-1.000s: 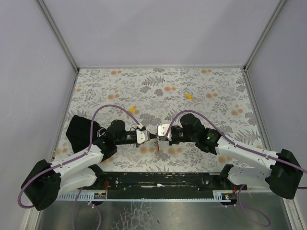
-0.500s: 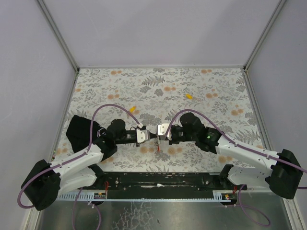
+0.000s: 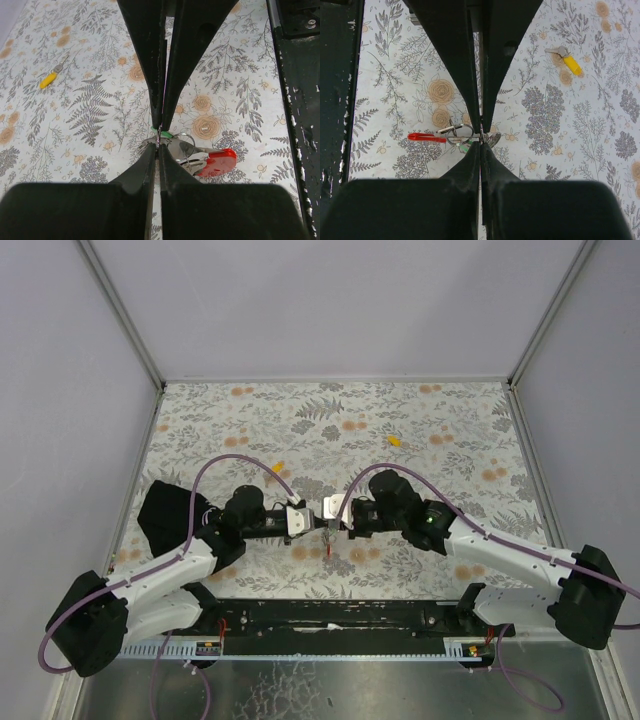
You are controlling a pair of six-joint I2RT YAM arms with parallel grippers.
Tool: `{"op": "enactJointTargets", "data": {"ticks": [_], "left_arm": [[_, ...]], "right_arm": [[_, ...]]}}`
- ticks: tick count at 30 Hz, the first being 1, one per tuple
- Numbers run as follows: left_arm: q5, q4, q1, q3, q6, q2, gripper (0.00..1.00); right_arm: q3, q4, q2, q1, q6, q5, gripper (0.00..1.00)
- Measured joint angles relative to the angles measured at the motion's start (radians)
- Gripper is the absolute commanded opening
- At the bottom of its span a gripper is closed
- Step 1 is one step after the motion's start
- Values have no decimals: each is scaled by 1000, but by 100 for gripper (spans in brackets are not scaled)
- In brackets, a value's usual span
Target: Put the keys on the keyring
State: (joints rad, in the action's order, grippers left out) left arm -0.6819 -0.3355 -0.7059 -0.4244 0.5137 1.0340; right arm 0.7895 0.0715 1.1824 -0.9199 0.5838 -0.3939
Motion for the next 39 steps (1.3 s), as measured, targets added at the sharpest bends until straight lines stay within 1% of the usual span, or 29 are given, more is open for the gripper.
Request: {"op": "enactJointTargets", "data": {"ticks": [2, 4, 7, 10, 20, 28, 39], "left_arm": [[0, 0, 0, 0, 0, 0, 0], [2, -1, 2, 0, -1, -1, 0], [8, -2, 2, 1, -4, -5, 0], [9, -13, 2, 8, -9, -8, 0], [8, -82, 12, 30, -38, -9, 0], [8, -97, 27, 44, -55, -14, 0], [-8, -115, 28, 47, -69, -23, 0]], "right_arm": [[6, 6, 5, 0, 0, 0, 0], [11, 7, 10, 0, 0, 1, 3], [11, 7, 10, 0, 0, 3, 8], [11, 8, 5, 0, 0, 5, 15], [11, -8, -52, -14, 7, 7, 25], [11, 10, -106, -14, 8, 28, 27], [-37, -10, -92, -15, 7, 64, 26]]}}
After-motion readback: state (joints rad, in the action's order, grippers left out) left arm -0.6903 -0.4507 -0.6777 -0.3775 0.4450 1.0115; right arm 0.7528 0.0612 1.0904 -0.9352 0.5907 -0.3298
